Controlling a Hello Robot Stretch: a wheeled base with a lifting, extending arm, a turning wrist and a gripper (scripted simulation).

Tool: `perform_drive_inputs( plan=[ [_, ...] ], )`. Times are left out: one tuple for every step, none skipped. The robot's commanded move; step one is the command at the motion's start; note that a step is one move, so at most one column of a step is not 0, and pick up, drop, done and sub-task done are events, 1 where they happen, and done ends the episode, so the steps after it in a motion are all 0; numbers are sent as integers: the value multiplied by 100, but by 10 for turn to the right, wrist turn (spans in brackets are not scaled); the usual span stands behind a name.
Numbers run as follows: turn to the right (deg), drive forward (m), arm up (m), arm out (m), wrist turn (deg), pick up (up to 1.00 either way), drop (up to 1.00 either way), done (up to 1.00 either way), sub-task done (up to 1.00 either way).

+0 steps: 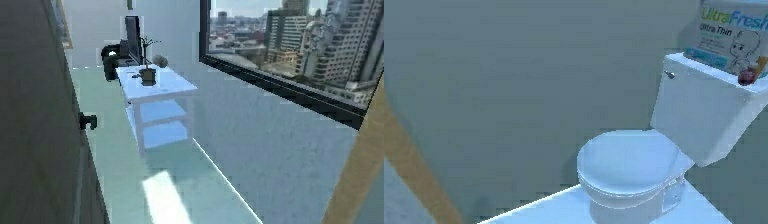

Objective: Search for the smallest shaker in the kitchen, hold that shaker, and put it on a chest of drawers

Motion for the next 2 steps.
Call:
perform_drive_inputs(
  plan=[
    [0, 10, 0, 0, 0, 0, 0, 0, 0],
    [-120, 0, 0, 0, 0, 0, 0, 0, 0]
  ],
)
